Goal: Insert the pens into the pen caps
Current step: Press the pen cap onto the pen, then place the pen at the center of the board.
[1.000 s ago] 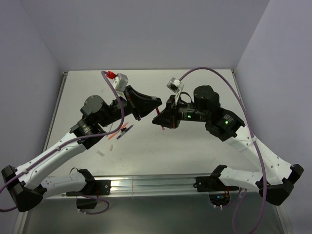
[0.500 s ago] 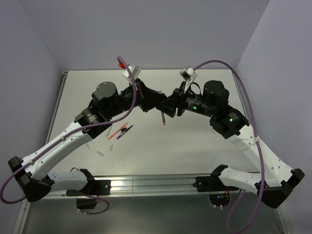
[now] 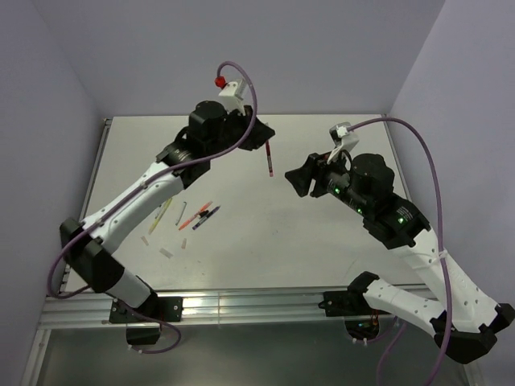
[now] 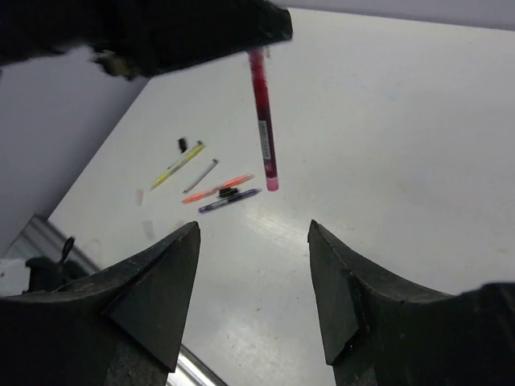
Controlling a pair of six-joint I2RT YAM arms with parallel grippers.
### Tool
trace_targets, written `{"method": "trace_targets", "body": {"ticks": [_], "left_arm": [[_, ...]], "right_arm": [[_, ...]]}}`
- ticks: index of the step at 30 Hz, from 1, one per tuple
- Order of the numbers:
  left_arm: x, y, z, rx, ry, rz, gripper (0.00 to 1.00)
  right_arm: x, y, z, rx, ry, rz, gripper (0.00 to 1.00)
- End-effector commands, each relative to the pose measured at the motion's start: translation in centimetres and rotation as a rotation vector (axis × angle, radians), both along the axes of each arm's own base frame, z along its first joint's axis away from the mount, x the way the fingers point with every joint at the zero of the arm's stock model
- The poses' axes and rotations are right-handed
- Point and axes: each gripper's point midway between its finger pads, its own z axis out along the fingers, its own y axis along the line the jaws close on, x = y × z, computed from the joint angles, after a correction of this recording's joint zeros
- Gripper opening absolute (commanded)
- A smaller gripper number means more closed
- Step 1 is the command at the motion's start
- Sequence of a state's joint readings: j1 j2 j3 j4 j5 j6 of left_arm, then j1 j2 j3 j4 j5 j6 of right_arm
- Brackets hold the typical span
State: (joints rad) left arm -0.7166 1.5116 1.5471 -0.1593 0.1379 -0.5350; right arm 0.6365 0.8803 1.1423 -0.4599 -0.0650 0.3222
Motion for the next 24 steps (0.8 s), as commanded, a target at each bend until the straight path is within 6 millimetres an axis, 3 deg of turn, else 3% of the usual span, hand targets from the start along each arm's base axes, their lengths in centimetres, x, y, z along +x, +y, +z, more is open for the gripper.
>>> {"method": "trace_targets", "body": {"ticks": [1, 2, 3, 4, 5, 6, 7, 8, 9, 11, 12, 14, 15, 17, 24], "left_arm": [[4.1, -0.2, -6.7, 0.129, 0.116, 0.073, 0.0], [5.1, -0.5, -7.1, 0.137, 0.121, 0.078, 0.0], [6.3, -1.3, -10.2, 0.183, 0.167, 0.074, 0.0], [6.8, -1.3, -11.8, 0.214, 0.206, 0.084, 0.0], [7.9, -1.6, -11.6, 0.21, 0.208, 0.091, 0.0], [8.9, -2.2, -14.9, 0.251, 0.265, 0.088, 0.0], [9.7, -2.4, -16.2, 0.267, 0.291, 0.094, 0.0], [10.5, -2.5, -16.0, 0.28, 0.303, 0.106, 0.0], [11.7, -2.5, -19.3, 0.324, 0.351, 0.122, 0.0], [13.1, -2.5, -20.1, 0.358, 0.361, 0.156, 0.02], [13.7, -2.5, -22.7, 0.39, 0.394, 0.161, 0.04], [14.6, -2.2, -23.7, 0.405, 0.422, 0.183, 0.04], [14.9, -2.1, -25.7, 0.424, 0.452, 0.187, 0.04], [15.3, -1.6, -27.1, 0.431, 0.477, 0.204, 0.08], [15.5, -0.9, -30.2, 0.447, 0.509, 0.216, 0.18]], "right_arm": [[1.7, -3.3, 1.8, -0.012, -0.045, -0.198, 0.64], [1.9, -3.2, 1.5, -0.024, -0.033, -0.202, 0.64], [2.1, -3.4, 1.9, -0.022, -0.029, -0.212, 0.65], [2.2, -3.5, 1.9, -0.023, -0.023, -0.217, 0.65], [2.4, -3.4, 1.9, -0.027, -0.02, -0.217, 0.65], [2.6, -3.5, 1.9, -0.025, -0.02, -0.22, 0.65], [2.7, -3.6, 1.8, -0.026, -0.017, -0.223, 0.66], [2.8, -3.5, 1.7, -0.025, -0.013, -0.216, 0.66], [2.8, -3.6, 1.4, -0.029, -0.008, -0.216, 0.66], [2.9, -4.0, 1.2, -0.032, -0.009, -0.228, 0.66], [2.9, -4.1, 0.9, -0.035, -0.008, -0.23, 0.66], [2.8, -4.5, 0.7, -0.039, -0.01, -0.243, 0.67], [2.6, -4.7, 0.8, -0.039, -0.013, -0.246, 0.67], [2.6, -4.8, 0.7, -0.04, -0.014, -0.249, 0.68], [2.7, -4.6, 0.3, -0.041, -0.009, -0.243, 0.68]]}}
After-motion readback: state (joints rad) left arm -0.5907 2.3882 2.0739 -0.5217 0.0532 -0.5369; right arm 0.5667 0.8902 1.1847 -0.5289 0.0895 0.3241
